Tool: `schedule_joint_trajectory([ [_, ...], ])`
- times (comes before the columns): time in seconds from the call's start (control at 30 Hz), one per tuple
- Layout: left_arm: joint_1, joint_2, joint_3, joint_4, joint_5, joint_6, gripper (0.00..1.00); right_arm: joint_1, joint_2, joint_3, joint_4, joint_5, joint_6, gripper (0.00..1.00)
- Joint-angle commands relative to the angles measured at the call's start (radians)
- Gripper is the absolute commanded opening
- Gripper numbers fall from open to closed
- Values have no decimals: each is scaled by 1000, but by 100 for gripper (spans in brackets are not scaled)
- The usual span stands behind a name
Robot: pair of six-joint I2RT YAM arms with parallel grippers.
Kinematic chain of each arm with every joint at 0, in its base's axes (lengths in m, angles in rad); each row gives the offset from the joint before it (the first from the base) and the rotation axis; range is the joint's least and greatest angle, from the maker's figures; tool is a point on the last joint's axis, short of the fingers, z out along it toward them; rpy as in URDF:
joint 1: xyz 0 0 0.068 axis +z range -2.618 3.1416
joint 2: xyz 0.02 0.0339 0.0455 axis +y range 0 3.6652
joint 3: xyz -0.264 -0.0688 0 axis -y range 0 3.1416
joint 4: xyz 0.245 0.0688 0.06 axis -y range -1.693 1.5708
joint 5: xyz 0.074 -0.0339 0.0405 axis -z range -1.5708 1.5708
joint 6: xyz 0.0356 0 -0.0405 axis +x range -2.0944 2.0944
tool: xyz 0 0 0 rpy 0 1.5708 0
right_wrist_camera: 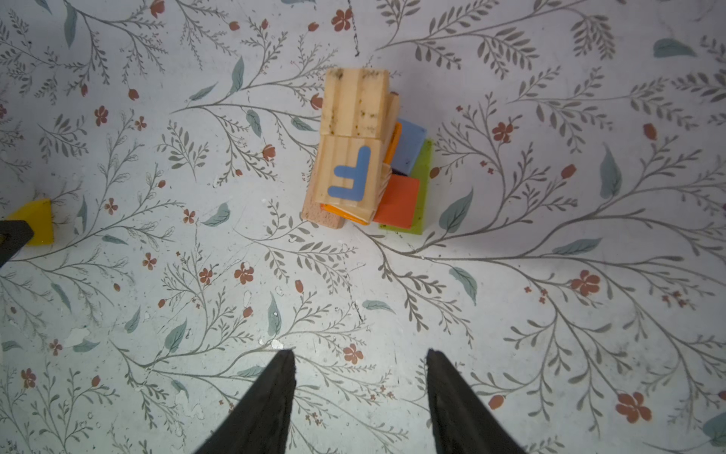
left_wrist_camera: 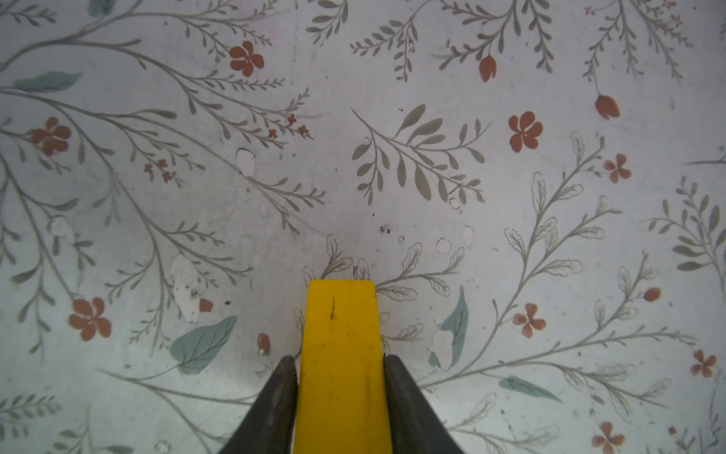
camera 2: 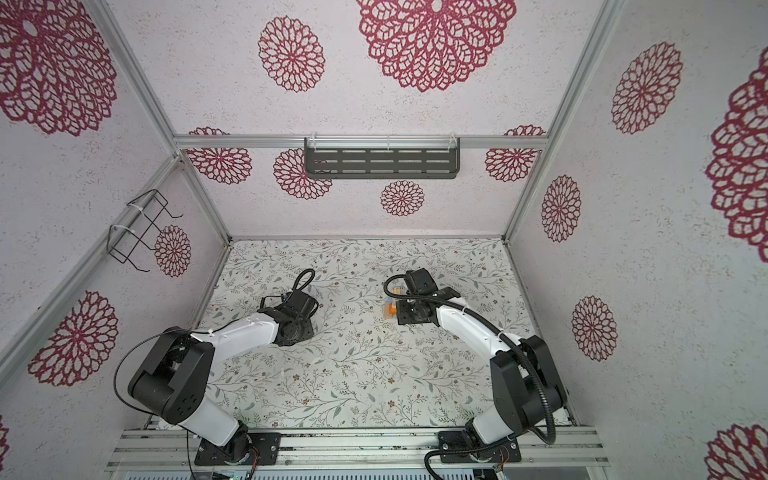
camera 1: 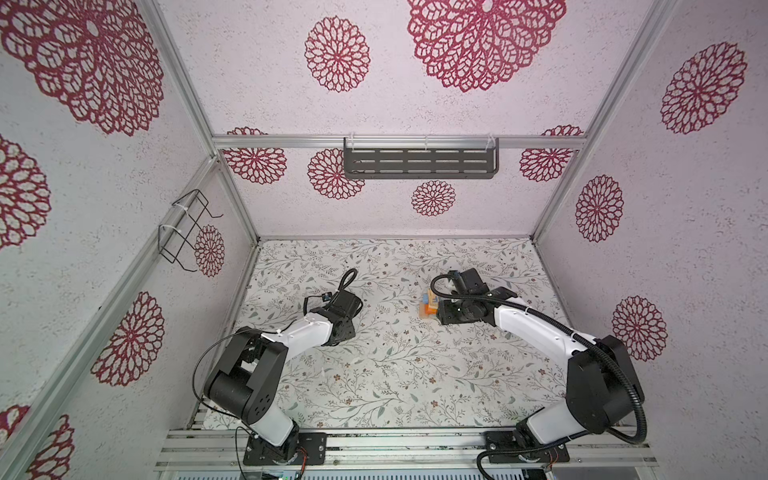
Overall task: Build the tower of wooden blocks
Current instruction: 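Raise the right gripper from the stack while the left gripper grasps the yellow block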
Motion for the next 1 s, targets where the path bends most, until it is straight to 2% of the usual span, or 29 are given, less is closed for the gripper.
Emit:
schedule_joint_trajectory([
  [0.0,-5,13,24,5,-4,-6,33,-9,-39,-8,15,6,-16,57],
  [0.3,-5,-47,37,43,91,13,19,-17,-47,-11,13,11,-17,57],
  [0.43,-5,-75,31,121,187,-4,19,-22,-52,-12,15,8,-15,57],
  [0.6,14,-65,-3,324,401,-67,20,-34,-55,-17,17,0,-15,57],
  [0.8,50,3,-53,583,600,-177,17,-51,-60,-14,9,-4,-17,57],
  [0.97,68,77,-90,762,702,-308,17,-69,-65,-8,6,-7,-19,57],
])
